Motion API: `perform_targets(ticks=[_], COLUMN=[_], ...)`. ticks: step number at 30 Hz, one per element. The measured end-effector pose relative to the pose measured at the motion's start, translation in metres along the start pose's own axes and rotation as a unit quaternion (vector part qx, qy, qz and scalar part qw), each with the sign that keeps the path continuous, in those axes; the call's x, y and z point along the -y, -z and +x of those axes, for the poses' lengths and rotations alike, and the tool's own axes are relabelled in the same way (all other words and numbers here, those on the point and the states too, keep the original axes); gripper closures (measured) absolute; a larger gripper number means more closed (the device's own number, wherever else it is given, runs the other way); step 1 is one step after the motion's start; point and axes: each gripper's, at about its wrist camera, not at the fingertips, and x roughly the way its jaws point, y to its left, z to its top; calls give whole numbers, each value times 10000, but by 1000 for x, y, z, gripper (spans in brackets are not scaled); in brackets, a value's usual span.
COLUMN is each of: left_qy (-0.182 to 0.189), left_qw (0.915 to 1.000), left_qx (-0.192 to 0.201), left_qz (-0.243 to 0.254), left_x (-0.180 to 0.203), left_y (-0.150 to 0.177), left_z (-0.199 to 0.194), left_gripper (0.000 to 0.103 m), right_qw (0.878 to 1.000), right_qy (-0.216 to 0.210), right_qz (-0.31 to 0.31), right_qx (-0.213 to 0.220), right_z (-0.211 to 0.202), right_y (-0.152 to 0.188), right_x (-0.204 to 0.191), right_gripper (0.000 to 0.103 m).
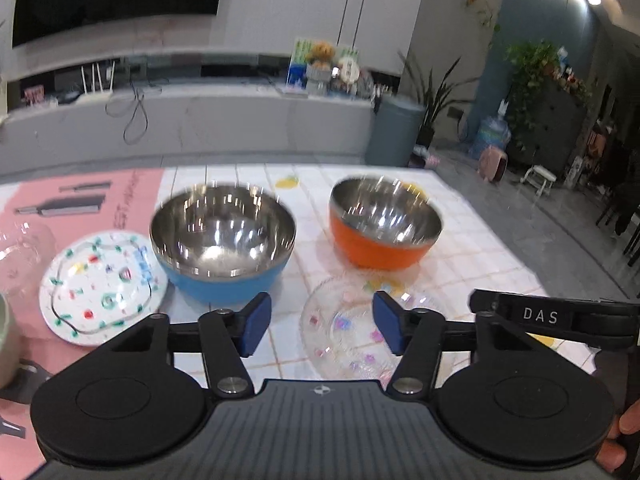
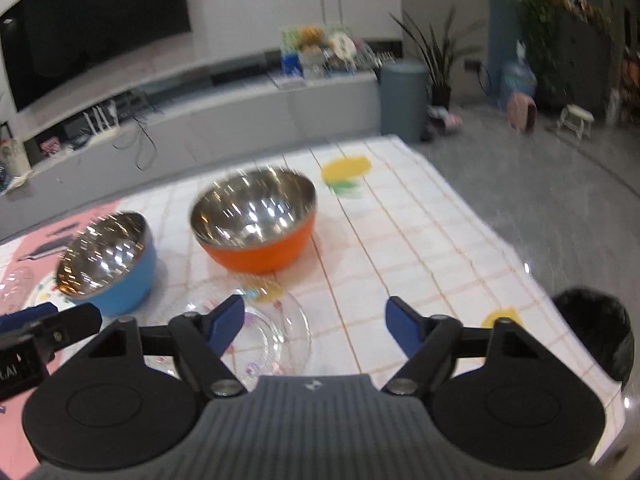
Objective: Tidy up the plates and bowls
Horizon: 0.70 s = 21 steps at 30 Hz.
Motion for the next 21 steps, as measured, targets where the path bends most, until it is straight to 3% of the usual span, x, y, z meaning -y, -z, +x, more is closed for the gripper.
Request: perform_targets(ticks=[2, 5, 11, 15, 21], left_qy=[-13, 75, 231, 618, 765], left_qw=[9999, 9992, 9958, 9874, 9846], left_qx=[-116, -302, -559, -867, -779], left_qz=[-45, -261, -683, -1172, -1363], left_x=[-8, -19, -44, -54, -57], left_y=[1, 4, 11, 15, 21], left_z=[8, 21, 35, 46, 53], left_gripper=[39, 40, 41, 56, 58], right_qw=[9995, 9979, 9966, 9949, 9927], right_qy=[80, 36, 109, 77, -64], right_qz=[77, 301, 448, 554, 807], right_qx=[-289, -578, -687, -845, -900], right_z=[15, 31, 48, 57, 65], right_y=[3, 7, 7, 7, 6], right_x=[2, 2, 4, 6, 11], right_gripper=[52, 52, 52, 52, 59])
